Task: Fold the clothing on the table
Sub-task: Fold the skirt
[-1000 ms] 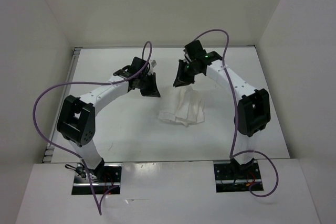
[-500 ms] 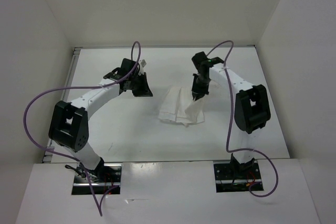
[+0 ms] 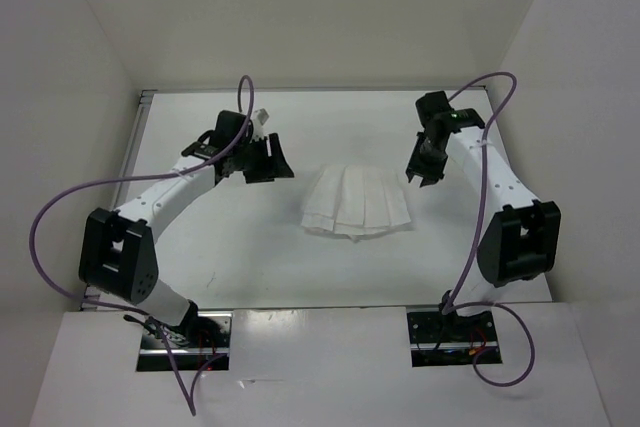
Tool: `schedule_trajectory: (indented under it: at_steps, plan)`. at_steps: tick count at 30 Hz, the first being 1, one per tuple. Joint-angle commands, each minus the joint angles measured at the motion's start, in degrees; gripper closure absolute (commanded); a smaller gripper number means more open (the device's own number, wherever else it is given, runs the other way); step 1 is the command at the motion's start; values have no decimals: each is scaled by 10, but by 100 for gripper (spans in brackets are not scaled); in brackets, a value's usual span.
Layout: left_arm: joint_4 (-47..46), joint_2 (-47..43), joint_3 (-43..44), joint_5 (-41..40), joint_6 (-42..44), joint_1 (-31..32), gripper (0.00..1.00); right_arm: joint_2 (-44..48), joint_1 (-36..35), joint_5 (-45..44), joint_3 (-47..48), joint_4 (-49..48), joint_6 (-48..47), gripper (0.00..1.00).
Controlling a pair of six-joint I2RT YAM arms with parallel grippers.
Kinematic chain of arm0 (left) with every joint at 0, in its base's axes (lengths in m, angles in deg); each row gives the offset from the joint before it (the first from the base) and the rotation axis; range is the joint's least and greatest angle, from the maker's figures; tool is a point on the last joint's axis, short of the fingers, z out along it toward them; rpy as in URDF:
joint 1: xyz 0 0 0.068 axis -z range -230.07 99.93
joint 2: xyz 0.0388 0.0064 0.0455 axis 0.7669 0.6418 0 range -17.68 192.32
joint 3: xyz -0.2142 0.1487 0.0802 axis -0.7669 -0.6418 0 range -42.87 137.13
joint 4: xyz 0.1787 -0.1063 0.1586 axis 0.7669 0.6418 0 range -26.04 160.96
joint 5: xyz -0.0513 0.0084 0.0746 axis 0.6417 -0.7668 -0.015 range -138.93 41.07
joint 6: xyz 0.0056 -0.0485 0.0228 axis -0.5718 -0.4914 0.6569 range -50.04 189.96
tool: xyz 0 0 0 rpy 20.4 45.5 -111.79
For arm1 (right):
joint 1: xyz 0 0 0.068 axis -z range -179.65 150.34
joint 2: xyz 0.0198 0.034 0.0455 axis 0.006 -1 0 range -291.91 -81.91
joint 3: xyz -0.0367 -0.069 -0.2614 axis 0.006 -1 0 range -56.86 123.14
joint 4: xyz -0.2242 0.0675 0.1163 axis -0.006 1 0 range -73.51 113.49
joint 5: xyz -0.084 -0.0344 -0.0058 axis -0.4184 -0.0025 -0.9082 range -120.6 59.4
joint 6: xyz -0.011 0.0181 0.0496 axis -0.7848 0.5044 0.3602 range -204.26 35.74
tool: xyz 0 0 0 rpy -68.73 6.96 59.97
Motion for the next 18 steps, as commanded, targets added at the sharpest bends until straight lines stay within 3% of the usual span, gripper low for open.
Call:
schedule_trajectory:
  at_steps: [1,3,8,12,18]
  plan:
    - [-19,-53,-35,6,23,-7,29,68,-5,79,-18,-43,-6,62]
    - [-26,-73,-68,6,23,-7,21,94,5,79,-81,-91,43,60]
    - [-68,-165,-138,13,9,-7,14,265,38,66,-270,-235,204,58]
    - [-75,-208,-172,-6,-23,-7,8,348,38,30,-318,-199,219,58]
    - [-91,-251,-220,7,-87,11,0,452,-18,9,-365,-189,263,55]
